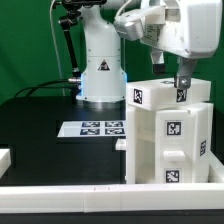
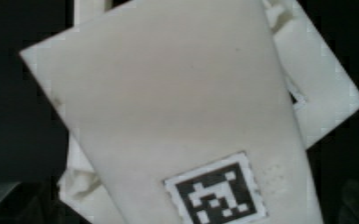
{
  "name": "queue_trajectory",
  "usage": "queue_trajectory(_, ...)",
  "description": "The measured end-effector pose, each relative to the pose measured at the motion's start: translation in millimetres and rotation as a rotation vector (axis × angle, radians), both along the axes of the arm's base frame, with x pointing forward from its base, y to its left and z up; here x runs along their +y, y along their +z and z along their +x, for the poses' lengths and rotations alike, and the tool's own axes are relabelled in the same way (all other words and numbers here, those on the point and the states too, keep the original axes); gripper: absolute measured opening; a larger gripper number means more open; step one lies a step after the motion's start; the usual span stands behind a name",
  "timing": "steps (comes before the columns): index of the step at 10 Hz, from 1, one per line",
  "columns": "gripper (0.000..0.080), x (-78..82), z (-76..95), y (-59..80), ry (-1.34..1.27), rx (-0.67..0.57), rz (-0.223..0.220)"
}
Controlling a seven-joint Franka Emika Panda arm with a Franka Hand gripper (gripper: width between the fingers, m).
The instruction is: Assemble cabinet
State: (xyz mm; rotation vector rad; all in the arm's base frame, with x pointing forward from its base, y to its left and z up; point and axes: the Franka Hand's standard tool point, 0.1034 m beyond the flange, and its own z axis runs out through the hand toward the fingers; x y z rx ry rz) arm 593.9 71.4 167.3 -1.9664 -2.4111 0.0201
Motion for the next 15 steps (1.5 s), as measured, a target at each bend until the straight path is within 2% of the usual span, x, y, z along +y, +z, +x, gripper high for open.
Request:
queue_trajectory(3, 0.0796, -7.3, -1.4, -3.8, 0.123, 0.006, -0.001)
queue_trajectory(6, 0.0796, -11.9, -4.8, -18.9, 0.119, 0.028, 0.000)
queue_trajectory(9, 0.0796, -13.7, -5.2, -20.7, 0.074, 0.032, -0.003)
queue_trajectory(10, 0.0561, -14.4, -5.0, -20.7, 0.073, 0.031, -0.003)
queue_trajectory(11, 0.0561, -14.7, -4.9, -20.7, 0.064, 0.031, -0.003)
queue_trajectory(15, 0.0561, -17.9, -5.2, -21.1, -0.328, 0.036, -0.020)
